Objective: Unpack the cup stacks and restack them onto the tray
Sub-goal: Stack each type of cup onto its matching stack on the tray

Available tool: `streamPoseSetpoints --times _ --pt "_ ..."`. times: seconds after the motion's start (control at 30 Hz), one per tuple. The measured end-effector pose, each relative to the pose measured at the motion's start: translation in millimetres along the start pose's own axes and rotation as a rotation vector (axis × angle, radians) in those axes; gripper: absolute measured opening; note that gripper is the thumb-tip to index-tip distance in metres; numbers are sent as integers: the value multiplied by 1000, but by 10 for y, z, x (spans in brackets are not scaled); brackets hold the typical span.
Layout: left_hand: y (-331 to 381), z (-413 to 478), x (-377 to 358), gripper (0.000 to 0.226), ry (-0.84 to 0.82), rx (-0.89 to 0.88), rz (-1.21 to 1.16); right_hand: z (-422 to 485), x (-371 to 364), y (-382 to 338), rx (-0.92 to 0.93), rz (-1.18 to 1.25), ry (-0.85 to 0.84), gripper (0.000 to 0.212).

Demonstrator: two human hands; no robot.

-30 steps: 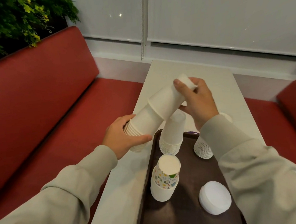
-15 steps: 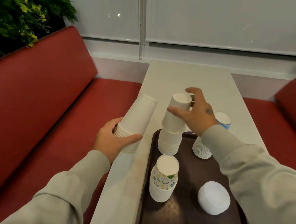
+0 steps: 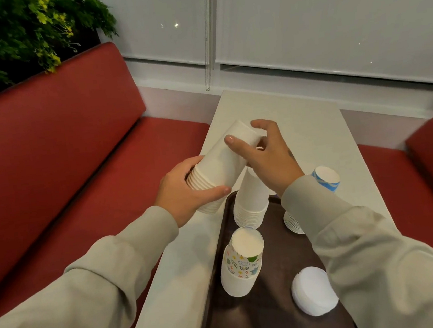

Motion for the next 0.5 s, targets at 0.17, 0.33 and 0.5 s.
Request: streamPoseSetpoints --times 0.17,0.33,0.5 --pt "32 21 -5 90 -57 -13 63 49 -29 47 -13 57 15 60" --pt "75 36 9 94 -59 -30 90 67 37 55 -24 68 52 64" --pt "-12 23 94 94 -26 -6 93 132 301 -12 -24 236 162 63"
Point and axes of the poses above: each hand's wrist, its own z-axis towards the middle knuckle, its own x-axis out of the back of the hand, y = z × x, the point moved 10 cm from there along z, towards the middle knuckle, and after that the axes turned 4 degrees about -y, right-handed, at the moved point
